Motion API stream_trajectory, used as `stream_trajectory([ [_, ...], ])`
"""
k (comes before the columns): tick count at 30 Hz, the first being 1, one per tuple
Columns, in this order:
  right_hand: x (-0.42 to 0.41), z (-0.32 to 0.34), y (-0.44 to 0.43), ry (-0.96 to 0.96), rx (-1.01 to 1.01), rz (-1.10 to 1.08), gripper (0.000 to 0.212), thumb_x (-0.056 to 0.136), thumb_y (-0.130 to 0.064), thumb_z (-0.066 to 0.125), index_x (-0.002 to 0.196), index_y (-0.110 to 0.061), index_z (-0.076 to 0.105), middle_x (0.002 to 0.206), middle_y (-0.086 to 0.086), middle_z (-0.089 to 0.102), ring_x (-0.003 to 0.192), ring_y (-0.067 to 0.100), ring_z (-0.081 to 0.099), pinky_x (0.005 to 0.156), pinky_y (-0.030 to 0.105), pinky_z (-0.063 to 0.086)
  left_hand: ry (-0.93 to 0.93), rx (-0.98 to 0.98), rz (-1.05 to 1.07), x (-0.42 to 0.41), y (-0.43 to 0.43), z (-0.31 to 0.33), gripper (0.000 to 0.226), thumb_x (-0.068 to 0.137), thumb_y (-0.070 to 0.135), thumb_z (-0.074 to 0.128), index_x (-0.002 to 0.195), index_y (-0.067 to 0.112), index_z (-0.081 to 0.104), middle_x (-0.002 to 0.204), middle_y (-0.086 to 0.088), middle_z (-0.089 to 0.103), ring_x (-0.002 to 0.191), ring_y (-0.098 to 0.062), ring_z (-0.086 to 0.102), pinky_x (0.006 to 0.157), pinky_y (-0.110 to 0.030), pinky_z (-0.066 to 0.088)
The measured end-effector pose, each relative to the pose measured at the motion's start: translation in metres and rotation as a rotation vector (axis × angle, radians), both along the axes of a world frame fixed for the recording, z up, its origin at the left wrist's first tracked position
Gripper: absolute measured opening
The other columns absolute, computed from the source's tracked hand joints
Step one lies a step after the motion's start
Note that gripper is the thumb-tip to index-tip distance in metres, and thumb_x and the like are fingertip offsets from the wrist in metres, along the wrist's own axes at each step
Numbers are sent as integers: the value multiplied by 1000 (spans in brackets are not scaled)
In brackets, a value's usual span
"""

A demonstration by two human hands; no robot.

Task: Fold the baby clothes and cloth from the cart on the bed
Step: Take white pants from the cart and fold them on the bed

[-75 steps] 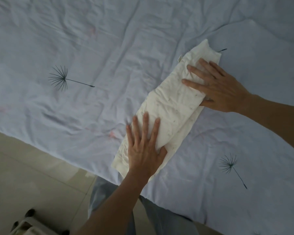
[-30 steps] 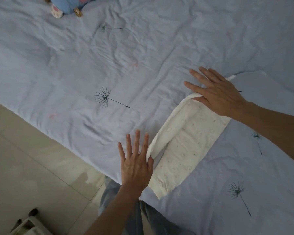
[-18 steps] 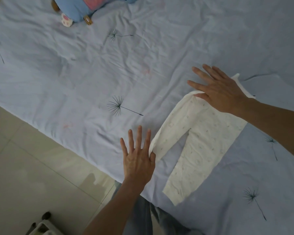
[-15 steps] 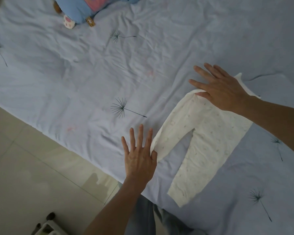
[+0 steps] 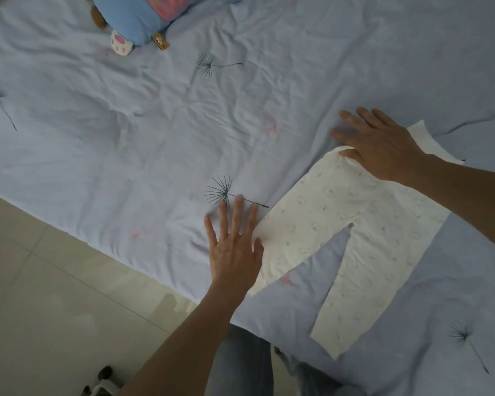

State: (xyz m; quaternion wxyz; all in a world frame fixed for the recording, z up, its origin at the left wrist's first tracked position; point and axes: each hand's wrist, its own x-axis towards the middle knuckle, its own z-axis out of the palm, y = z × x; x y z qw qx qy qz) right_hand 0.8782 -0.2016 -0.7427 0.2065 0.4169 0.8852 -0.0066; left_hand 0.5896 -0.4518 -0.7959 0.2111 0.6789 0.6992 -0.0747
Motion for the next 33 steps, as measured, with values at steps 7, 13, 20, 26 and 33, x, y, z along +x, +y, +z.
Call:
stream_trajectory([
  [7, -23, -8, 10, 28, -5, -77, 55, 108, -38, 51, 159, -17, 46, 170, 19, 31, 153, 45, 34, 128, 56, 25, 3, 45, -59, -24, 17, -3, 79, 108, 60, 41, 172, 33, 4, 180, -6, -7, 166, -38, 0, 128, -68, 9],
  [13, -37, -6, 4, 20, -85, -256, 68, 103, -37, 64, 163, -16, 39, 173, 19, 22, 157, 44, 26, 130, 55, 20, -5, 38, -50, -36, 28, -2, 96, 100, 64, 53, 172, 28, -1, 179, -10, -13, 165, -38, -8, 130, -66, 7],
  [20, -44, 23, -18, 59, -162, -501, 77, 106, -46, 55, 169, -20, 19, 178, 9, 8, 164, 30, 10, 128, 48, 24, 29, 7, -147, -39, 60, 19, 101, 87, 58, 75, 167, 20, 27, 165, -19, 32, 155, -39, 29, 126, -67, 21],
  [26, -32, 55, -39, 125, -160, -678, 81, 106, -46, 58, 170, -20, 16, 177, 9, 10, 164, 28, 11, 131, 45, 20, 78, 34, -359, -33, 94, 57, 96, 88, 47, 81, 163, 16, 31, 155, -13, 46, 148, -31, 43, 131, -60, 18],
  [33, -20, 129, -88, 175, -114, -902, 71, 106, -46, 58, 163, -13, 31, 167, 14, 34, 155, 35, 30, 126, 44, 27, -17, -84, -391, -11, 135, 143, 57, 94, 28, 72, 145, 15, 50, 130, -7, 60, 126, -28, 58, 112, -41, 46],
])
